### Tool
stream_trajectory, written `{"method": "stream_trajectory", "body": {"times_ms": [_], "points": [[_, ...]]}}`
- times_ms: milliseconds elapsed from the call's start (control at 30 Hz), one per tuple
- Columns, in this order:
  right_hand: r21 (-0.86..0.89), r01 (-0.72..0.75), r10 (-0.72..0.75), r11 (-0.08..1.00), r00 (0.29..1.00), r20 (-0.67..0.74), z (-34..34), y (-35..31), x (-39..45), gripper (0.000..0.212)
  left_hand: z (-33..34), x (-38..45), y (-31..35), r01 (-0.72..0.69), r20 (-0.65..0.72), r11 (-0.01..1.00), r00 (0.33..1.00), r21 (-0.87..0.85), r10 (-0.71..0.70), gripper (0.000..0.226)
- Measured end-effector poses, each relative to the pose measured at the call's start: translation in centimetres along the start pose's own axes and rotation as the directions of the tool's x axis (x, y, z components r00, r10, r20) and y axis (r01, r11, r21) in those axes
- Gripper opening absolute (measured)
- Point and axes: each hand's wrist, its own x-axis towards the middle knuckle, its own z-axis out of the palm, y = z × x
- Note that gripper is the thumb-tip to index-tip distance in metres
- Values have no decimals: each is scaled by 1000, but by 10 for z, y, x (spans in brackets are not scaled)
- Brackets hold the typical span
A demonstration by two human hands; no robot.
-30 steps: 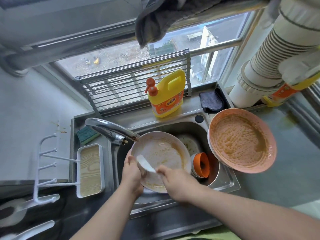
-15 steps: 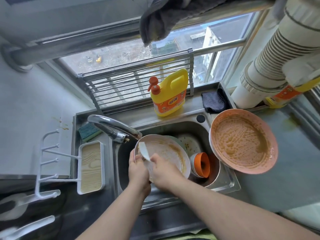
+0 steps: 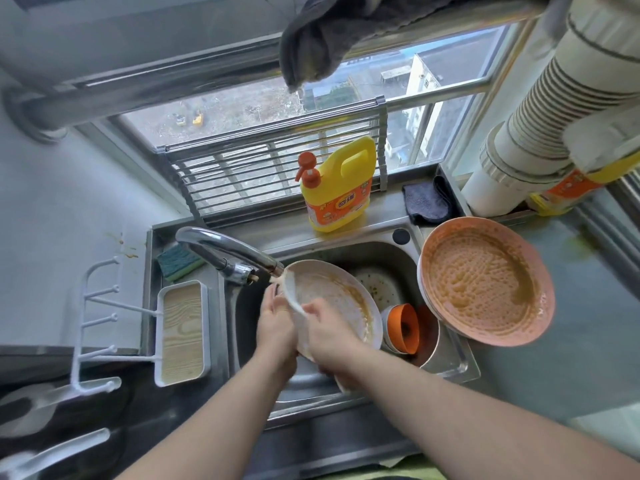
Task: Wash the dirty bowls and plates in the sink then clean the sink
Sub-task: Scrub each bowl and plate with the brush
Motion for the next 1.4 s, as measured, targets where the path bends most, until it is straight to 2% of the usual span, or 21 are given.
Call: {"method": "stream_trajectory", "body": {"times_ms": [100,200,267,333,400,500,633,667,733,800,867,900,967,1033,1067,1133,1200,1267,1333,1400], "points": [[-253,102,-76,962,991,111,-13,21,-27,24,-12,23,12,70,-60,996,996,-62,-74,37],[-454,202,-119,868,972,203,-38,42,-45,28,-22,36,12,23,-61,999,998,-24,-25,40],[-623,220,-110,750,971,211,-60,57,-47,28,-25,38,16,-11,-77,1000,997,25,13,42],[-796,197,-64,573,979,196,-84,67,-42,31,-30,38,19,-40,-61,992,997,118,48,49],[-897,135,-55,420,991,123,-108,72,-31,37,-32,39,19,-73,-50,978,995,193,84,49],[-929,53,-96,365,995,19,-120,72,-13,46,-24,30,28,-137,-70,963,985,233,157,33],[-881,150,-40,448,988,148,-75,72,-29,43,-17,20,28,-200,-99,945,968,258,231,31],[-877,144,-38,459,989,143,-73,75,-31,43,-19,18,28,-194,-106,943,968,272,229,32],[-897,62,-48,438,998,46,-90,74,-18,44,-27,12,29,-188,-102,928,968,321,231,33],[-925,10,-117,381,992,-37,-107,64,-2,46,-36,6,28,-191,-42,900,974,392,225,33],[-945,31,-228,324,973,-47,-110,40,7,55,-42,0,26,-235,62,833,970,500,237,32],[-957,67,-281,284,960,-16,-108,26,11,63,-43,-3,25,-271,124,778,961,567,245,38],[-979,158,-371,127,923,101,-102,3,16,79,-44,-7,28,-331,203,667,943,668,264,53],[-984,175,-401,-22,900,169,-100,-7,19,85,-48,-5,34,-346,231,613,937,710,261,60],[-985,167,-385,-45,907,171,-102,-7,21,85,-51,0,35,-352,246,585,935,731,256,61],[-991,130,-299,-36,945,134,-107,8,20,82,-57,6,38,-382,274,536,922,753,272,60],[-995,95,-214,14,973,90,-107,29,14,82,-59,7,44,-396,248,579,914,713,320,54],[-984,95,-158,151,985,71,-92,51,6,79,-57,6,50,-391,186,613,910,687,371,55],[-938,127,-121,321,988,93,-67,72,-7,62,-54,6,50,-383,147,611,905,693,400,57],[-897,141,-87,420,990,115,-50,86,-16,45,-53,7,44,-384,142,619,904,685,403,56]]}}
